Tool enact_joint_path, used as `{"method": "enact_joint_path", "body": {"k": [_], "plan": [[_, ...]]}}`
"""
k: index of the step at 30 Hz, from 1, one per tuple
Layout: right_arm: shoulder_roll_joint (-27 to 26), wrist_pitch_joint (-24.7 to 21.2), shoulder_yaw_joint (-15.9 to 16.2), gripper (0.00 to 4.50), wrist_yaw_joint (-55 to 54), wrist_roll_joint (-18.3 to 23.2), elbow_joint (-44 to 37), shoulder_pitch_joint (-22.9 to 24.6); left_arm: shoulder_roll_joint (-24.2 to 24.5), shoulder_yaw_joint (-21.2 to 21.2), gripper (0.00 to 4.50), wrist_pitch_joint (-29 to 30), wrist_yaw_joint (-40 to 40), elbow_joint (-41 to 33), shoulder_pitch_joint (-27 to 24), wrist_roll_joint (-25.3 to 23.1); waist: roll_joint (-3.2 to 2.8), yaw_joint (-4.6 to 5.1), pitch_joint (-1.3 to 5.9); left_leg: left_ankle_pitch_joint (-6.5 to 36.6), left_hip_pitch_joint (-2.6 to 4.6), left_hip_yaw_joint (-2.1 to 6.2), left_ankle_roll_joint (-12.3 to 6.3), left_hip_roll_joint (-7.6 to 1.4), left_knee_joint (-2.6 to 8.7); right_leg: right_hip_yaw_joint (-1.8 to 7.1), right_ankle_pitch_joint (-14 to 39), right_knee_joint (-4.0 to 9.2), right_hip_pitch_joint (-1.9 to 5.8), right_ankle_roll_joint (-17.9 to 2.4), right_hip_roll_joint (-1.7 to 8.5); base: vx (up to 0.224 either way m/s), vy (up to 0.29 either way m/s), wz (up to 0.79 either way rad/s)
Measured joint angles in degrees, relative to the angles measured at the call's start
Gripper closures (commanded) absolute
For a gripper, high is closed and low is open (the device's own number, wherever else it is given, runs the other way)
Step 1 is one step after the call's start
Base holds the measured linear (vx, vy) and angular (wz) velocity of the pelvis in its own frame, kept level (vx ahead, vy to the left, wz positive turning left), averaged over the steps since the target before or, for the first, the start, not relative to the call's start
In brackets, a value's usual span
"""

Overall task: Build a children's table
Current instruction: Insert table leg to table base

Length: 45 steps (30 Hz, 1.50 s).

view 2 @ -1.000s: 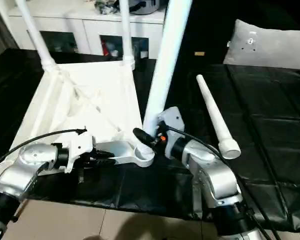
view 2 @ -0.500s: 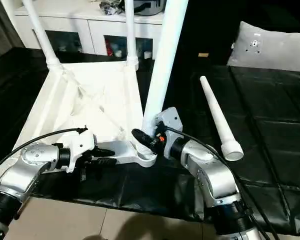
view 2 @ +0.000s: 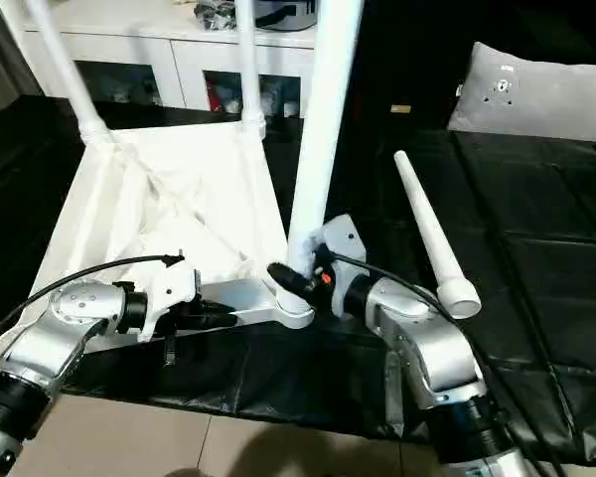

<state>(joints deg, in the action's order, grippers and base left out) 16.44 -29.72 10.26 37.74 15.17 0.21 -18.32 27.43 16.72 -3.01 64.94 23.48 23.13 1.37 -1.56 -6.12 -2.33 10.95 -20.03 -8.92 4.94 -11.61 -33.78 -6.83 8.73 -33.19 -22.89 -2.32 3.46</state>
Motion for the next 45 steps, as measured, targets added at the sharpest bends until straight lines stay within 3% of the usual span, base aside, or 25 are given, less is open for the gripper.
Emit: {"method": "enact_joint_path", "body": {"k": [16, 23, 28, 31, 35, 41, 45], "plan": [[1.60, -2.88, 1.22, 2.58, 5.21, 0.82, 3.66, -4.11, 1.67, 1.85, 4.50, -4.09, 3.53, 2.76, 2.43, -1.02, 0.21, -0.25, 0.13, 0.00, 0.04, 0.00, 0.00, -0.01, 0.00, 0.00, 0.00, -0.01, 0.04, 0.00, 0.00, 0.000, 0.000, 0.00], [0.55, -3.39, -2.27, 2.58, 7.14, 4.55, 7.50, -3.82, 1.49, 2.49, 4.50, -5.37, 4.14, 4.24, 3.53, -1.44, 0.42, -0.53, 0.26, 0.00, 0.05, 0.01, 0.00, -0.01, 0.00, -0.01, 0.00, -0.01, 0.08, 0.00, 0.00, 0.000, 0.000, 0.00], [-0.13, -3.14, -5.69, 2.58, 8.05, 8.15, 7.67, -0.59, 1.39, 2.57, 4.50, -5.93, 4.63, 4.36, 3.60, -1.54, 0.37, -1.21, 0.30, 0.00, 0.04, 0.02, 0.00, 0.00, 0.00, -0.02, 0.00, 0.01, 0.10, 0.00, 0.02, 0.000, 0.000, 0.00], [-0.66, -0.72, -7.00, 2.58, 8.95, 9.68, 6.96, 2.40, 1.34, 2.79, 4.50, -6.11, 4.85, 4.35, 3.57, -1.24, 0.33, -2.02, 0.32, 0.01, 0.04, 0.02, 0.00, 0.00, 0.02, -0.02, 0.00, 0.02, 0.09, 0.00, 0.02, 0.000, 0.000, 0.00], [-1.12, 2.62, -6.98, 2.58, 9.09, 9.66, 6.65, 4.25, 1.21, 2.81, 4.50, -6.16, 4.82, 4.36, 3.56, -1.19, 0.29, -2.17, 0.35, 0.01, 0.05, 0.02, 0.01, 0.00, 0.01, -0.02, 0.00, 0.03, 0.10, 0.00, 0.02, 0.000, 0.000, 0.00], [0.11, 10.74, -2.74, 2.58, 8.87, 4.07, 6.25, 5.18, 1.20, 2.75, 4.50, -6.28, 4.67, 4.94, 3.53, -1.22, 0.25, -1.98, 0.40, 0.00, 0.29, 0.02, 0.01, 0.00, 0.00, -0.05, 0.00, 0.07, 0.31, 0.00, 0.02, 0.000, 0.000, 0.00], [0.72, 12.69, -0.35, 2.58, 8.72, 1.37, 7.12, 3.98, 1.34, 2.81, 4.50, -6.29, 4.61, 5.39, 3.52, -1.68, 0.27, -1.59, 0.39, 0.01, 1.16, 0.05, 0.00, 0.00, 0.01, -0.14, 0.03, 0.21, 0.92, 0.05, 0.02, 0.000, 0.000, 0.00]]}}
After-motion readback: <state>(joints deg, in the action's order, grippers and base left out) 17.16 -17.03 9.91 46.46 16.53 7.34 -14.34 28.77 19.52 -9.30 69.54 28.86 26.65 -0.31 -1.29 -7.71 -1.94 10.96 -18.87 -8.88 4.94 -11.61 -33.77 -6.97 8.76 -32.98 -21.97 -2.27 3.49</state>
